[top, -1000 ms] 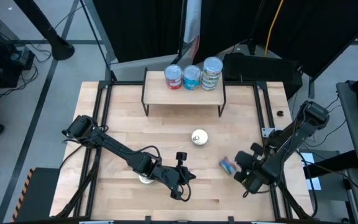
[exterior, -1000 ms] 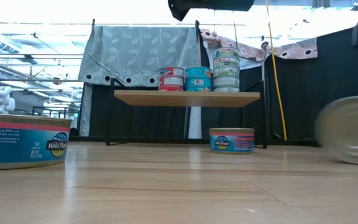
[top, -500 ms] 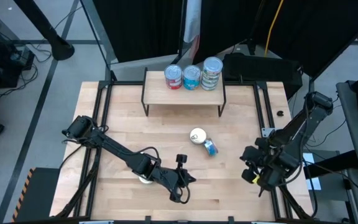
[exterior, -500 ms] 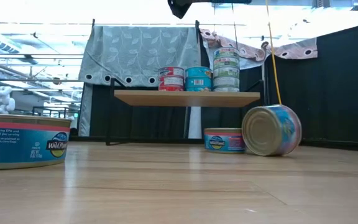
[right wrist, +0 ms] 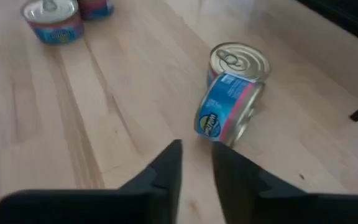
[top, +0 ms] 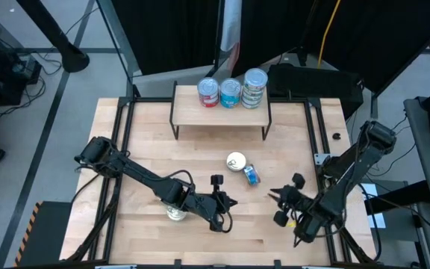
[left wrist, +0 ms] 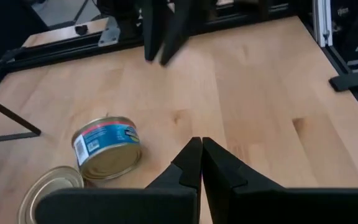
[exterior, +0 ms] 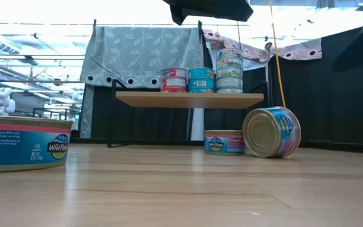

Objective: Stack canned seafood by type on shelf
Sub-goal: Put the blue pink tuna can on the shelf

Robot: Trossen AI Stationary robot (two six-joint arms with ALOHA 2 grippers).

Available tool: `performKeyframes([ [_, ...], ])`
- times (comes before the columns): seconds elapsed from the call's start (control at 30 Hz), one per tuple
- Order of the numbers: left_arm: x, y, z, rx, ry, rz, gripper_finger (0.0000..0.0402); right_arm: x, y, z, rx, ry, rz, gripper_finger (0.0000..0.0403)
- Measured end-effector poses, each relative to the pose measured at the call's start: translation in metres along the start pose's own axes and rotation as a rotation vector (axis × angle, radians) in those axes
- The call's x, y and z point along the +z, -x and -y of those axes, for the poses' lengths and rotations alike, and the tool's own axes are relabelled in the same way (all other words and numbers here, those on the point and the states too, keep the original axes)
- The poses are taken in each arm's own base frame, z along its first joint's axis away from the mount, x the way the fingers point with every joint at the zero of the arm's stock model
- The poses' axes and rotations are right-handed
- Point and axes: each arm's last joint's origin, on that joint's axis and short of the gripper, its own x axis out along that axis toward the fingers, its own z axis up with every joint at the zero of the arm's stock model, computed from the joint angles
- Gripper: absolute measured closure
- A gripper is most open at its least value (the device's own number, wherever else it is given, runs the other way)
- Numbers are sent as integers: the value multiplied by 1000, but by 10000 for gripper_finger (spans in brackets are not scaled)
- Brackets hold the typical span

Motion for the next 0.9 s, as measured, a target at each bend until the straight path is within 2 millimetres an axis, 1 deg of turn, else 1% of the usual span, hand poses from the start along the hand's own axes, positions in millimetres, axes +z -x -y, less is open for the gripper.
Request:
performKeyframes([
  [0.1,0,0,-2,3,8,-2,380,-4,-11,-7,-2,57,-41,279],
  [0.17,-1,0,-2,4,14,-17,369,-5,-19,-10,-5,97,-73,245],
  [0.27,-4,0,-2,5,17,-38,343,-4,-24,-11,-5,135,-88,196],
  [0.37,-5,0,-3,10,33,-56,310,-3,-27,-11,-9,146,-90,157],
  [0.53,-9,0,-4,19,63,-96,261,-3,-27,-15,11,132,-82,116],
  [0.7,-15,3,2,15,79,-152,226,-5,-29,-23,53,197,-54,81],
  [0.9,-22,7,8,17,92,-205,199,-1,-43,-28,-5,252,39,44],
])
